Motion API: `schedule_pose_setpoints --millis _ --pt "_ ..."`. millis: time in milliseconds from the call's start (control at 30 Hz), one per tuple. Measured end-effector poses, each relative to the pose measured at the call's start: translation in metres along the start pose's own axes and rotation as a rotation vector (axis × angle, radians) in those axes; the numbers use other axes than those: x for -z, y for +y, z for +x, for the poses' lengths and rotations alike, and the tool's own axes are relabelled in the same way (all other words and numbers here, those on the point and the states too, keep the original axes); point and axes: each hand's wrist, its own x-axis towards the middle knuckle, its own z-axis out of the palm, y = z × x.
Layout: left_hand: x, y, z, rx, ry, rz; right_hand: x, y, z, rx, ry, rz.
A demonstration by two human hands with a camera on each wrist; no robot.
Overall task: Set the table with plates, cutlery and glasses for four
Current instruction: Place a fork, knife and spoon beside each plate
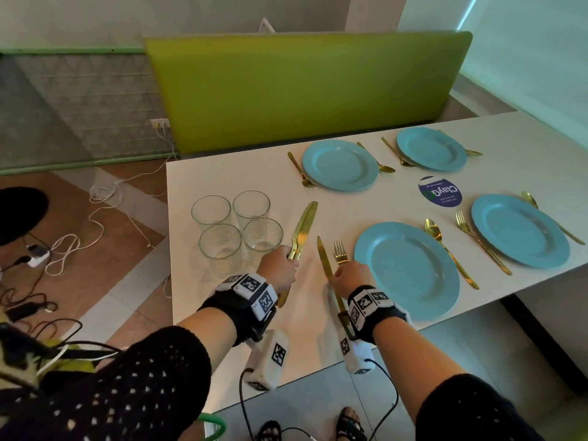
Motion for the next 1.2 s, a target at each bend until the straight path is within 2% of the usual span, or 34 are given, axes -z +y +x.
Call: schedule_pose_setpoints --millis 200,367,633,1200 --pt "0.006 -0.002 0.001 0.000 0.013 0.019 -0.007 -0.001 0.002 -0.037 0.074 -0.030" --pt "0.004 0.003 0.002 -0.023 0.019 0.015 -0.005 0.007 -0.006 -0.042 0.076 0.000" --pt "-0.013 0.014 -0.001 -0.043 -0.048 0.032 -0.010 0.034 -0.032 -0.027 0.084 0.012" --pt "-0.016 0.009 -0.002 -0.026 -0.040 0.054 -0.010 0.033 -0.020 -0.085 0.112 0.038"
